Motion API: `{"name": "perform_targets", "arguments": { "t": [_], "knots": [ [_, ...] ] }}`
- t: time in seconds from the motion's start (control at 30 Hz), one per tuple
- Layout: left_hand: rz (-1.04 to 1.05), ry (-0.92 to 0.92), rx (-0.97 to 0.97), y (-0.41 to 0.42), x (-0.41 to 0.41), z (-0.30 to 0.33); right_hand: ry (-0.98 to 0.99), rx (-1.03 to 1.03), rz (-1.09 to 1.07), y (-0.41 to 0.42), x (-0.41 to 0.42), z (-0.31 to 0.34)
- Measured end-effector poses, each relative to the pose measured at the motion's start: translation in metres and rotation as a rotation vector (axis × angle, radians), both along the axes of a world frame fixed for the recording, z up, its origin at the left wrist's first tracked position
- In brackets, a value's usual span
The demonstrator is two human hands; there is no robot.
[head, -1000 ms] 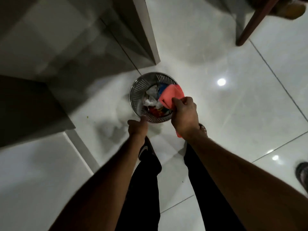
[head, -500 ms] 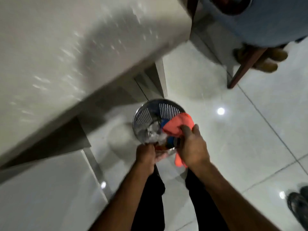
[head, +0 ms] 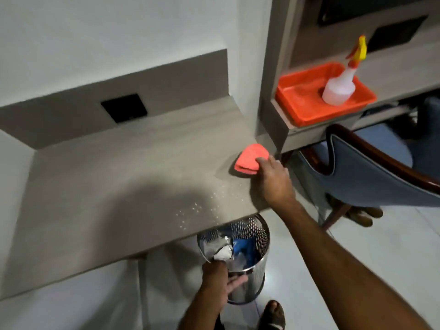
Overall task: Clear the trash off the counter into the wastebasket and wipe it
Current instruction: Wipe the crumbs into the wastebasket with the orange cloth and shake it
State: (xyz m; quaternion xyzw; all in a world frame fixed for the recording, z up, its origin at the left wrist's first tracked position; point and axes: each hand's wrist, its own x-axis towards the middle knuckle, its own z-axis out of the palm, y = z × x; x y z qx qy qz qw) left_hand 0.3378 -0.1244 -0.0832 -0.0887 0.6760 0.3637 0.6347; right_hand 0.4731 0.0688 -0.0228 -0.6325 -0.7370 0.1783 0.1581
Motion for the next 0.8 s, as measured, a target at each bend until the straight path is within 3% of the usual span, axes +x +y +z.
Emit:
{"name": "perform_targets", "arguments": {
  "t": [0.1, 0.2, 0.3, 0.37, 0.43, 0.57, 0.63, 0.7, 0.8],
  "knots": [
    [-0.012, 0.065, 0.011, 0.001, -0.007, 0.009, -0.203, -0.066, 0.164, 0.005, -0.028, -0.018],
    [-0.043, 0.092, 0.02, -0.005, -0.016, 0.014, -0.266, -0.045, 0.325, -0.049, -0.043, -0.027],
    [-0.056, 0.08, 0.051, -0.016, -0.023, 0.014, -0.22, -0.103, 0.491, -0.125, -0.051, -0.025],
    [-0.035, 0.025, 0.049, -0.025, -0.03, 0.017, -0.093, -0.287, 0.546, -0.153, -0.054, -0.017],
    [-0.041, 0.013, 0.028, -0.033, -0.042, 0.018, 0.053, -0.326, 0.531, -0.154, -0.058, -0.007],
    [-0.075, 0.115, -0.01, -0.036, -0.063, 0.014, 0.204, -0.025, 0.267, -0.081, -0.077, 0.017],
    [-0.055, 0.14, -0.002, -0.036, -0.07, 0.016, 0.112, 0.023, 0.187, -0.042, -0.095, 0.014],
    [-0.054, 0.138, 0.022, -0.039, -0.08, 0.014, -0.007, -0.096, 0.175, -0.028, -0.119, -0.004],
    [-0.093, 0.131, 0.019, -0.044, -0.096, 0.008, -0.158, -0.105, 0.29, -0.056, -0.15, -0.024]
  ]
}}
